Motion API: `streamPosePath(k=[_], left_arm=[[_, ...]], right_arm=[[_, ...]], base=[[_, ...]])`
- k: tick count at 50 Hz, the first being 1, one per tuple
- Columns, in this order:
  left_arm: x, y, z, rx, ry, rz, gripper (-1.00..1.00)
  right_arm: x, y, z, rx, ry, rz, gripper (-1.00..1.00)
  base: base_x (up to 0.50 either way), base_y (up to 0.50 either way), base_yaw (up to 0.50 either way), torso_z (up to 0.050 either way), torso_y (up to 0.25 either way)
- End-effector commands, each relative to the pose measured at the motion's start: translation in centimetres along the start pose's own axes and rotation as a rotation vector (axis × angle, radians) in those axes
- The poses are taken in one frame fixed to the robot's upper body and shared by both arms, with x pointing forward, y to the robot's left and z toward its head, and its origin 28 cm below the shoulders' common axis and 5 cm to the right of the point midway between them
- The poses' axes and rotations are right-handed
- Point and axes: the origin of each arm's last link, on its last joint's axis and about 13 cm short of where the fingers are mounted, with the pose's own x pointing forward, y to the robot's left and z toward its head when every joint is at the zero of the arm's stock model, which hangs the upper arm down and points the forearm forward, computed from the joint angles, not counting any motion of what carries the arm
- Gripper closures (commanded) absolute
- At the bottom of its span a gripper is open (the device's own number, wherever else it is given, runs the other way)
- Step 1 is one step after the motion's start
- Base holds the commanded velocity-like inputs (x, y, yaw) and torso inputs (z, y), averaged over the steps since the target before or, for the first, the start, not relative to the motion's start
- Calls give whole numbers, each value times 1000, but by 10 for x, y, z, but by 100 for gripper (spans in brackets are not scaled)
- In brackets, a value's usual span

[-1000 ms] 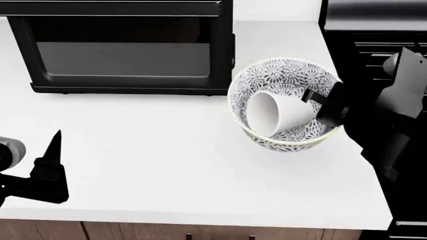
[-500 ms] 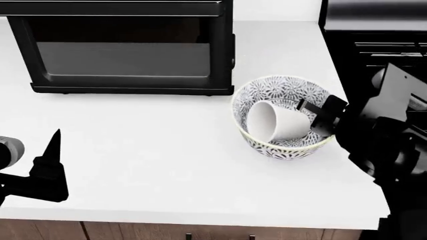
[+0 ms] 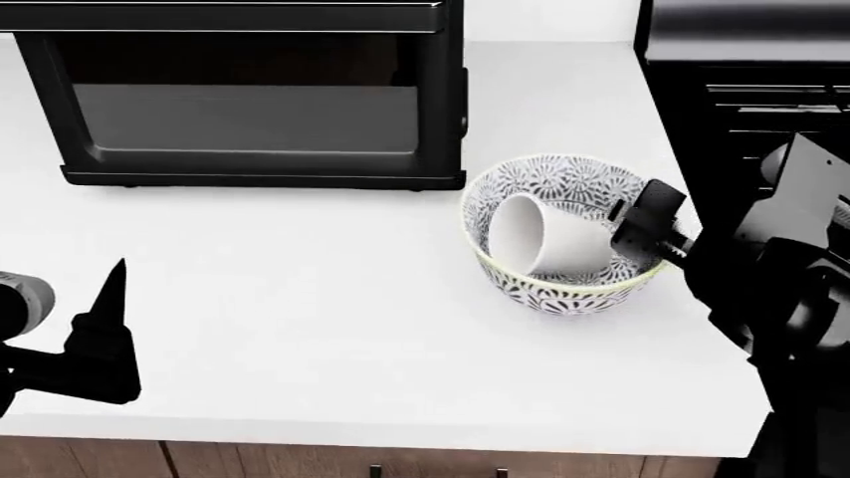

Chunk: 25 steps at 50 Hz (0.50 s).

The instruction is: Place the cup inside the bowl on the dining table and move the bowl to any counter.

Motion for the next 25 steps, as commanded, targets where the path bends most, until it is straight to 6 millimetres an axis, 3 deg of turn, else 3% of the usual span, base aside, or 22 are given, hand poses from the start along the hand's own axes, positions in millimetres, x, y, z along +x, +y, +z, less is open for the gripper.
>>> streamPosePath(k=[1,13,19,20,25], left_arm=[[0,-1,-1,5,5,-8,-100],[1,-2,1,12,3,-10,-100],[4,1,3,-8,-5,-11,-100],[6,0,4,-12,-6,-19,-100],[18,2,-1,-57,-22,-22,-100]], right_arm=[[-2,-7,7,13,-33,-16,-100],[-22,-12,19,15,-131,23,-100],[-46,-5,17,-214,-241,19,-100],[-52,0,17,-196,-313,86,-100],[-66,4,9,-329,-358,76,-100]], base=[[0,0,0,0,0],[0,0,0,0,0],[0,0,0,0,0],[0,0,0,0,0],[0,0,0,0,0]])
